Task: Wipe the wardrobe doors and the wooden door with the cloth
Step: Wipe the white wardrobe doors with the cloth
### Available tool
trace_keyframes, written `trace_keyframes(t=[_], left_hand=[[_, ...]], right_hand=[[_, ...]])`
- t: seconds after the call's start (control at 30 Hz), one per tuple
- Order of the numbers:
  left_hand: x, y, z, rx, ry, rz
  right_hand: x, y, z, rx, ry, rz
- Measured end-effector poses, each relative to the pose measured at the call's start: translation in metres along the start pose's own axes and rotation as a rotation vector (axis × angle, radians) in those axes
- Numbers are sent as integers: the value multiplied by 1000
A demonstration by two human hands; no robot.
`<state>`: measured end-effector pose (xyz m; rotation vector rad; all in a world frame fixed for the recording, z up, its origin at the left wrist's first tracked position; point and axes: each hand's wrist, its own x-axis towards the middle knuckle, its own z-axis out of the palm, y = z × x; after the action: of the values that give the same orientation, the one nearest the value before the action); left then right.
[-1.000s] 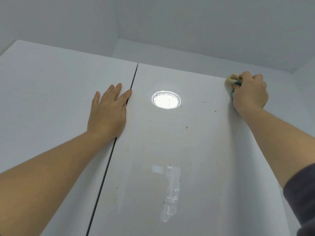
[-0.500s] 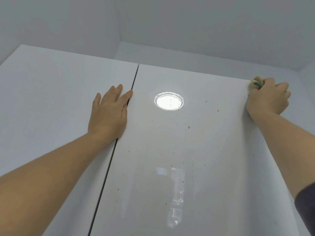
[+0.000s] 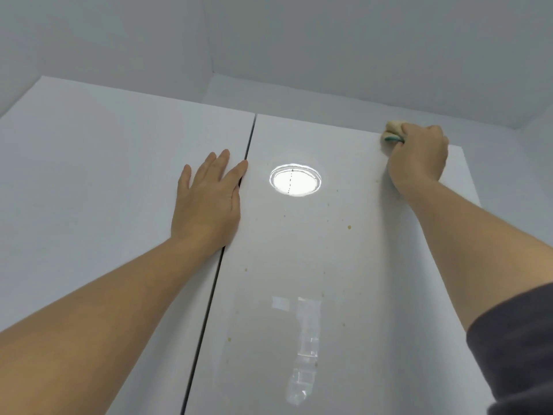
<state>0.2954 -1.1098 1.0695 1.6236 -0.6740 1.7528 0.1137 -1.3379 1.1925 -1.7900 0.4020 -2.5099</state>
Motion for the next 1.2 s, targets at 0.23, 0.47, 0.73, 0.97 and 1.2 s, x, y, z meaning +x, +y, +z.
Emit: trace_keyframes(t=[0.23,0.47,0.73,0.97,1.2], left_hand=[[0,1,-1,8,-23,-12],[-1,1,-2,-16,-30,-61],[-4,0,-4,-19,-34,-66],[-5,-2,-5,-10,-39,-67],[-6,-2,-4,-17,-27,-54]], right_hand=[[-28,-73,33,141,-96,-206],[-75,-125,50,241,-189,-445],[-93,-114,44,227,-247,-654],[-77,-79,27,98,-230,-589],[-49,-11,-1,-10,-133,-363]])
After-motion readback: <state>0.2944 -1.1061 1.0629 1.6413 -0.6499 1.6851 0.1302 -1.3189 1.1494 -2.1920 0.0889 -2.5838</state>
